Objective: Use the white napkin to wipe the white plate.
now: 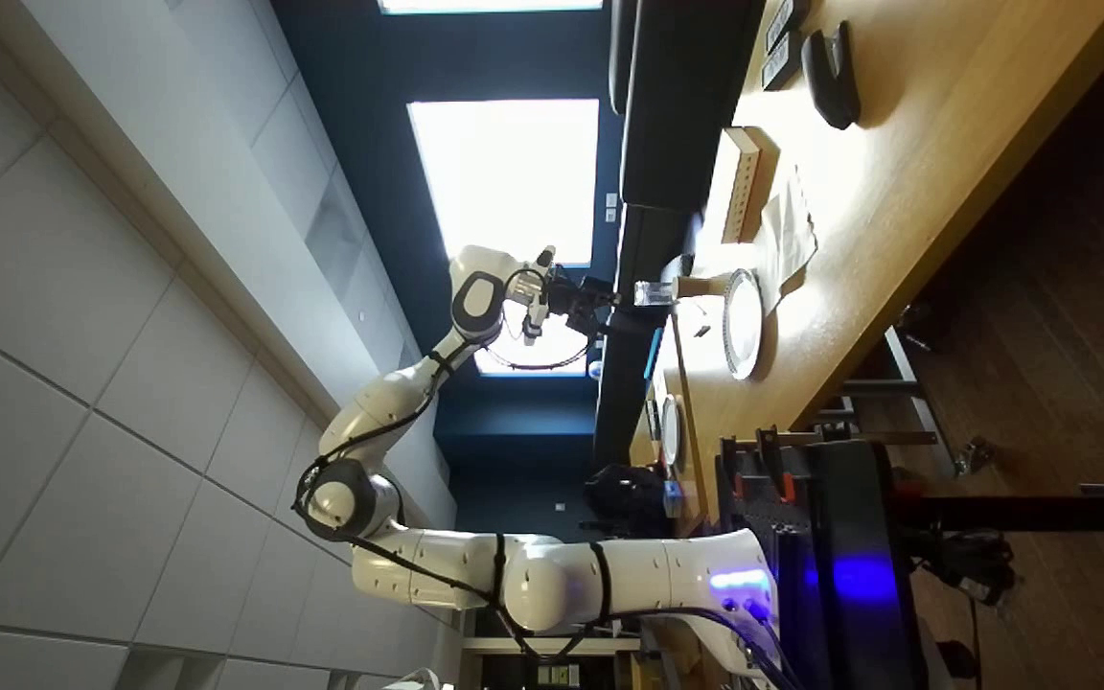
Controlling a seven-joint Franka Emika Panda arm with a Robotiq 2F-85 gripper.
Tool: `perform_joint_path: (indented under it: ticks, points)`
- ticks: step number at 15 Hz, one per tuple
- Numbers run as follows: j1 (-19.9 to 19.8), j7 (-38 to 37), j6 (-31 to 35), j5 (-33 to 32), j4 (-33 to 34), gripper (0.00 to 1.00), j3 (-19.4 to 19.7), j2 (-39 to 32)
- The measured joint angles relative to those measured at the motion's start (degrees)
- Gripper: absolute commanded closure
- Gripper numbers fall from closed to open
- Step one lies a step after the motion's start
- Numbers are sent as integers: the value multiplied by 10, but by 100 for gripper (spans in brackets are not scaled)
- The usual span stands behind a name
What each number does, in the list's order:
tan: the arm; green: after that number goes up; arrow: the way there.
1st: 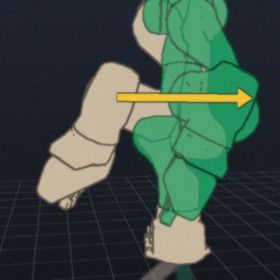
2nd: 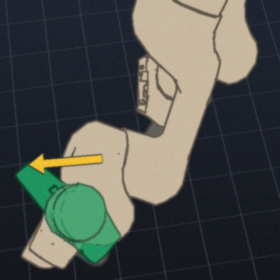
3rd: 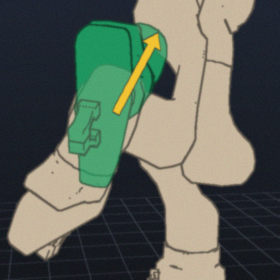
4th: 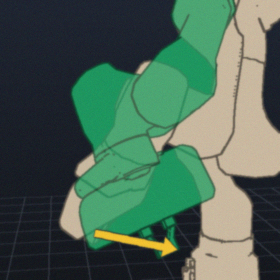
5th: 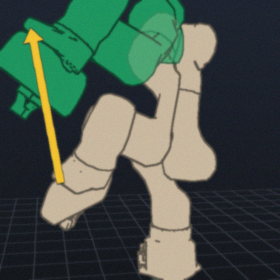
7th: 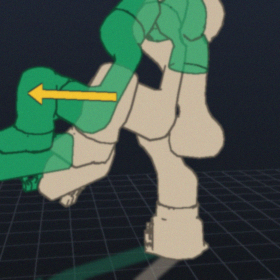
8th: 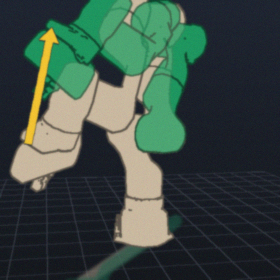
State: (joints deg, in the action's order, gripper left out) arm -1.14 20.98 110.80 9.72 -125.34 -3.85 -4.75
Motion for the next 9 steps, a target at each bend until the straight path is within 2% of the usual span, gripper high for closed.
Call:
perform_joint_path:
  ticks: [9]
  points:
    - [0,0,0,1,-7,0,1,5]
